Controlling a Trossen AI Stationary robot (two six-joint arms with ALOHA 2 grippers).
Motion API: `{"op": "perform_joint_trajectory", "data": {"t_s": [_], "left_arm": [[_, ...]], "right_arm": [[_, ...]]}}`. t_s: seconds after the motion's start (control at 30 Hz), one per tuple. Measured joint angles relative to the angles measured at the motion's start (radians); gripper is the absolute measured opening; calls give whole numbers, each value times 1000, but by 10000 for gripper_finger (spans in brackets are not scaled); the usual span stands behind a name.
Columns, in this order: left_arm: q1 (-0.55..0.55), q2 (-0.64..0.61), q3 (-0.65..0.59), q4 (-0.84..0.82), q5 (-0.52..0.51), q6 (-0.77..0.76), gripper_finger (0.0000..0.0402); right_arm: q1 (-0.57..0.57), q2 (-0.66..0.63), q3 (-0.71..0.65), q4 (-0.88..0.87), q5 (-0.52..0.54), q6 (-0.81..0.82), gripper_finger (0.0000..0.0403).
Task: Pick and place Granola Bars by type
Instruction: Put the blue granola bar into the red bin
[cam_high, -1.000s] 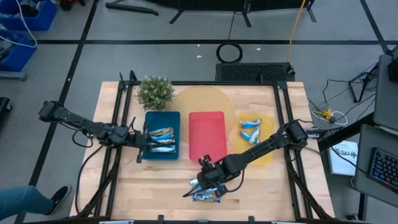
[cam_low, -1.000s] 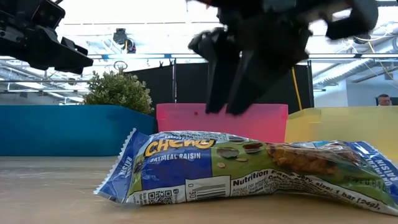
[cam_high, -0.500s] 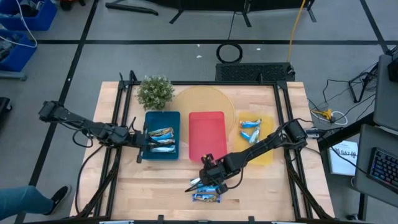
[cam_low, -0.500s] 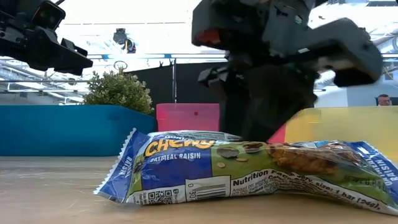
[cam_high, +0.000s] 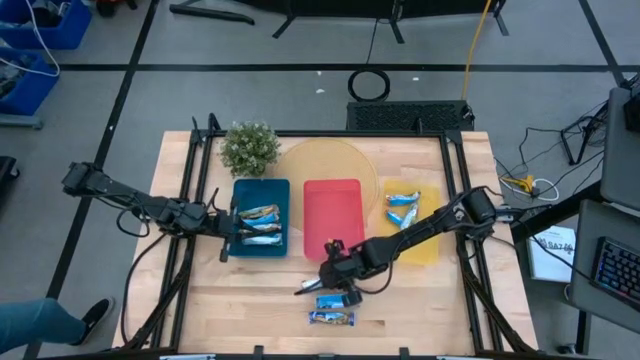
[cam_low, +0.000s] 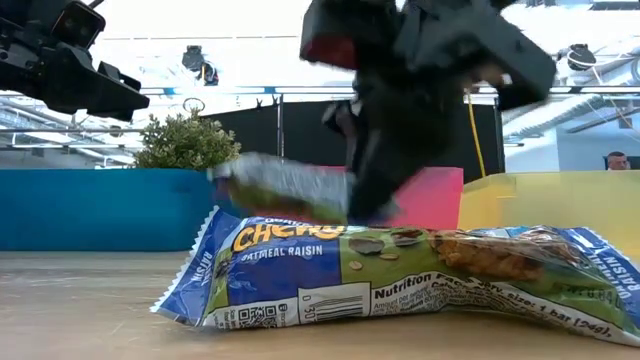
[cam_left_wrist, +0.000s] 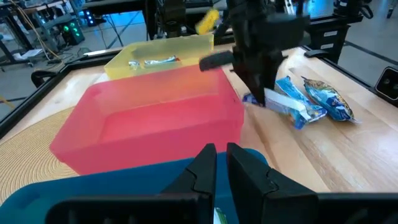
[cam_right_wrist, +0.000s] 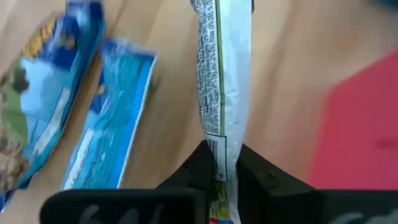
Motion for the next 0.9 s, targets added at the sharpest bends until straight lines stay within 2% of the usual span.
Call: {"op": "perform_joint_trajectory", "data": {"t_s": [0.17, 0.33, 0.4, 0.53, 0.63, 0.9], "left_arm": [[0, 0, 0, 0, 0, -10, 47], [0, 0, 0, 4, -1, -14, 47], [0, 0, 0, 10, -2, -14, 47], [0, 0, 0, 11, -2, -14, 47], [0, 0, 0, 11, -3, -12, 47], [0, 0, 0, 9, -3, -15, 47]], "right_arm": [[0, -82, 0, -3, 82, 69, 28], [-10, -207, 0, -106, 309, 169, 26], [-36, -243, 0, -162, 357, 180, 25], [-111, -261, 0, -271, 360, 141, 24], [-175, -233, 0, -311, 312, 101, 23], [-302, -133, -97, -144, 196, 34, 22]]}}
